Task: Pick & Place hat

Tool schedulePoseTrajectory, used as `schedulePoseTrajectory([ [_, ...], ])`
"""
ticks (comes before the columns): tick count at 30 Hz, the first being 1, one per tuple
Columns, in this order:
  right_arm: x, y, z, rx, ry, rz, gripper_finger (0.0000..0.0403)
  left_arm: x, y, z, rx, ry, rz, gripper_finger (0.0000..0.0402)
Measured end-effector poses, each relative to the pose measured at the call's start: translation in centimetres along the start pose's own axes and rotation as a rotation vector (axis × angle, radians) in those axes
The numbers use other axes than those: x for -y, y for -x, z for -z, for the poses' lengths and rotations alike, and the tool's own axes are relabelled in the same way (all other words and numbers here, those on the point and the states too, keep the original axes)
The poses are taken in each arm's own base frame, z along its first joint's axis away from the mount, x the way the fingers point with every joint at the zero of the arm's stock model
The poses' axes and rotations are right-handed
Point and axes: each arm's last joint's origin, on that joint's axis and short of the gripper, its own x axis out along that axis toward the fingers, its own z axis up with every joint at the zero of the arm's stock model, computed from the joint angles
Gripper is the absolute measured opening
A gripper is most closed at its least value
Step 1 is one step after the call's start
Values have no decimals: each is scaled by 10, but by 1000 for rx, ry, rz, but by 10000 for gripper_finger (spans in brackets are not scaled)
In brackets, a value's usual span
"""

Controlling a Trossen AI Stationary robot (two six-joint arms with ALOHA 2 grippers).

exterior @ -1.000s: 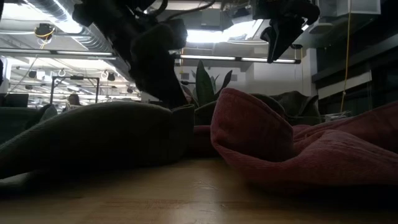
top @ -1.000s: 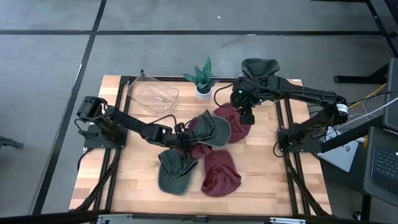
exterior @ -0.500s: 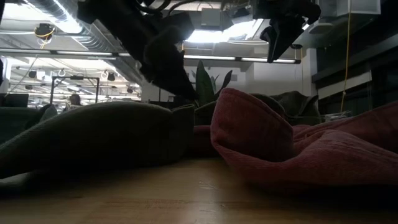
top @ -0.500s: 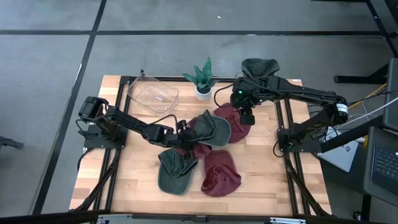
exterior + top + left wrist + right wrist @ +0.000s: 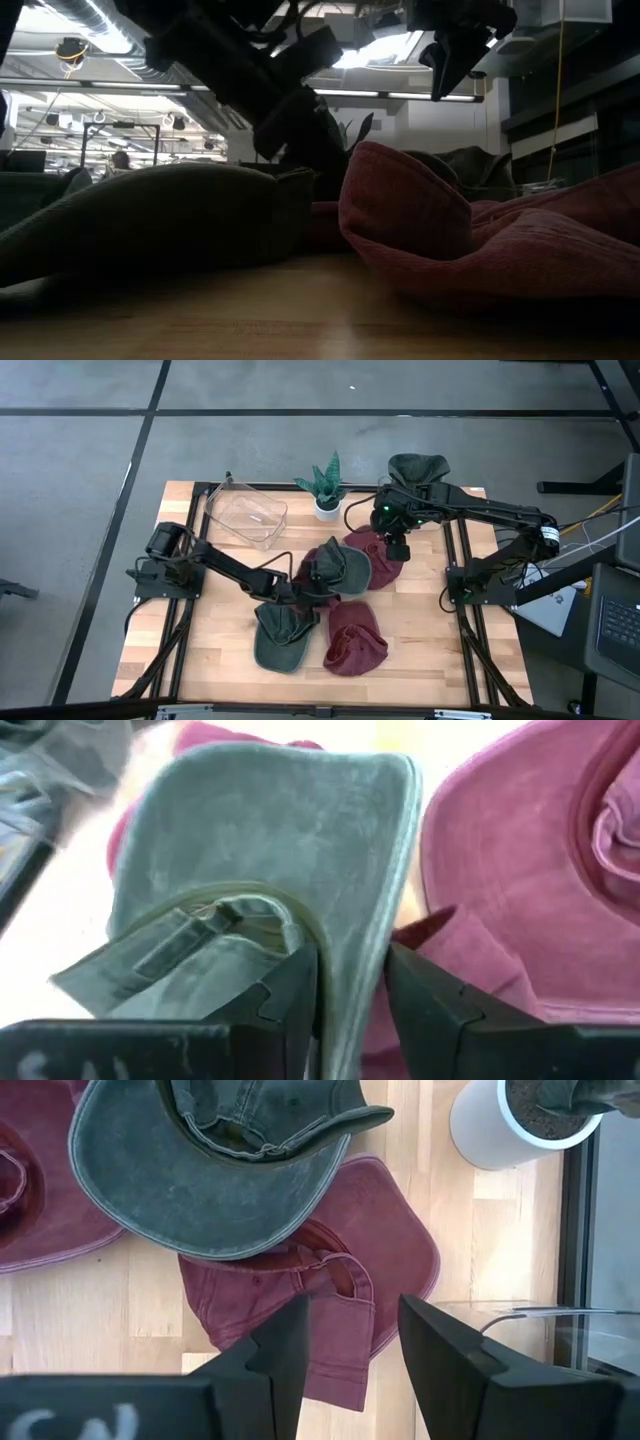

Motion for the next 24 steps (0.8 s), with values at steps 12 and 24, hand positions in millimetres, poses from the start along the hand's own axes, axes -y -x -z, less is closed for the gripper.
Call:
schedulePoseTrajectory([
  [12, 0, 0, 0, 0, 0, -1, 154, 5, -5, -9, 12, -108, -12, 66],
  [24, 0, 0, 0, 0, -9, 0, 154, 3, 2, -40, -69, -412, 14, 8],
])
